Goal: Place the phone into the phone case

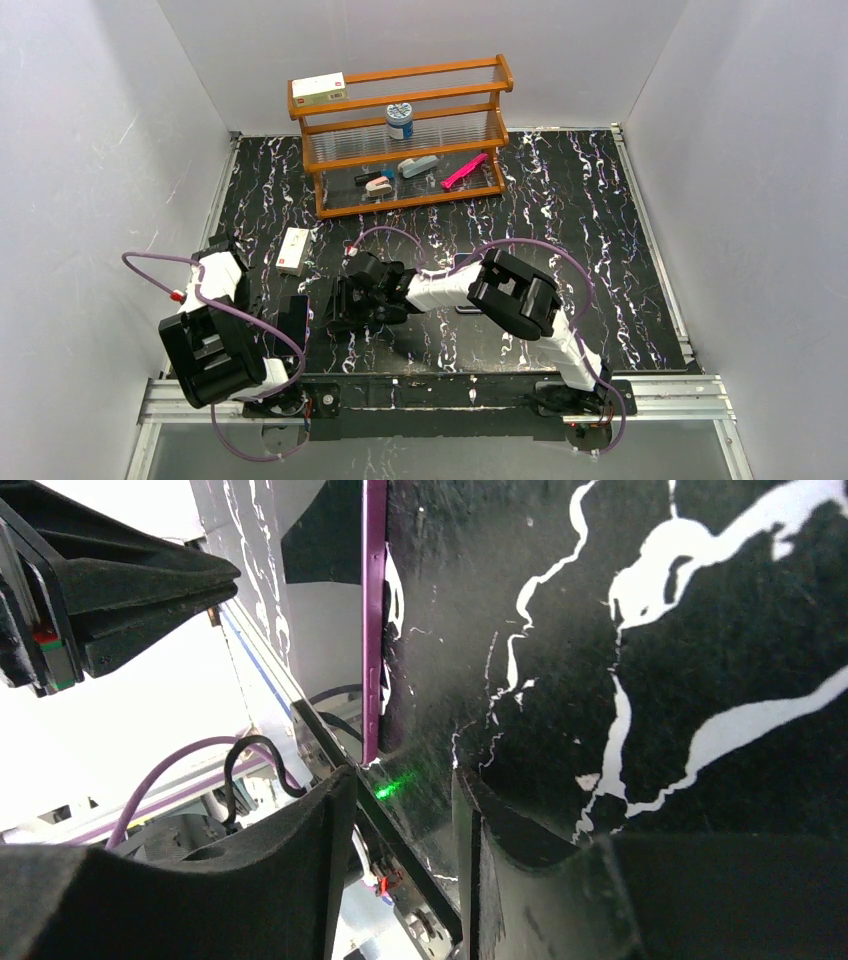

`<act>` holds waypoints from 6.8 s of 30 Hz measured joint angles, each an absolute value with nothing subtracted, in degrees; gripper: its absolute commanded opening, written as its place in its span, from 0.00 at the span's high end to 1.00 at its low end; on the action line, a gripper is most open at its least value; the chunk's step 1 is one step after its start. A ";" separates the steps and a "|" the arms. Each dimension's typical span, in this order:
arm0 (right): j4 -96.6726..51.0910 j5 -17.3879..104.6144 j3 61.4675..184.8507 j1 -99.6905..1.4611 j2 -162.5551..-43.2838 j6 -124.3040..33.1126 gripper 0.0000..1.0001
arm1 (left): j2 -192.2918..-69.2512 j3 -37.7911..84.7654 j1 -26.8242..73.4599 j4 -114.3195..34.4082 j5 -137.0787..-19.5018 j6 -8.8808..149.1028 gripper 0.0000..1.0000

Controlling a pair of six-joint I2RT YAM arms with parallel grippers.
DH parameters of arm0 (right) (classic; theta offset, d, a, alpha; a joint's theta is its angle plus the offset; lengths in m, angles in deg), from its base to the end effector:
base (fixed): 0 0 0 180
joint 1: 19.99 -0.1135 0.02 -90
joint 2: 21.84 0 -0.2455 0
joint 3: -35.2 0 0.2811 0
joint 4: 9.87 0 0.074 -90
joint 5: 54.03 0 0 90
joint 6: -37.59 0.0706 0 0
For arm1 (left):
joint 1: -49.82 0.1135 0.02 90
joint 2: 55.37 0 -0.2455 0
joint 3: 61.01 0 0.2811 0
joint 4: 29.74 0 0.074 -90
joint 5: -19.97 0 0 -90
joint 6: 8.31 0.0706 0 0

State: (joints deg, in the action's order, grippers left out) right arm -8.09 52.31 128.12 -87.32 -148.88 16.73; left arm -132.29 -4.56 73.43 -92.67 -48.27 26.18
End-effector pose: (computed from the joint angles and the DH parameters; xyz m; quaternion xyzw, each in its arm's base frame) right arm 0.1822 0.4878 0.0760 -0.0548 0.8681 0.4895 0.0614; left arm 0.2129 0.1216 0.1157 -0.6328 0.7489 0.1657 0.1061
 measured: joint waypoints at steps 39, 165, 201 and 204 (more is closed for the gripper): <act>-7.87 46.02 114.40 -85.50 -136.88 8.91 0.50 | -128.97 -14.88 75.20 -93.17 -69.17 30.84 1.00; -33.18 23.66 153.98 -94.92 -157.23 -43.83 0.16 | -136.09 2.30 77.83 -81.13 -60.44 38.01 0.02; -31.23 23.68 135.86 -92.63 -144.16 -34.00 0.59 | -131.13 -4.94 77.30 -71.03 -80.09 44.46 0.07; -31.41 23.70 134.64 -91.60 -142.41 -32.53 0.60 | -131.00 -4.94 76.67 -70.77 -81.36 44.68 0.07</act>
State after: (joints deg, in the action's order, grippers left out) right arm -31.41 23.70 134.64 -91.60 -142.41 -32.53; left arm -131.00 -4.94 76.67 -70.77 -81.36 44.68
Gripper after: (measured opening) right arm 0.787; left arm 0.934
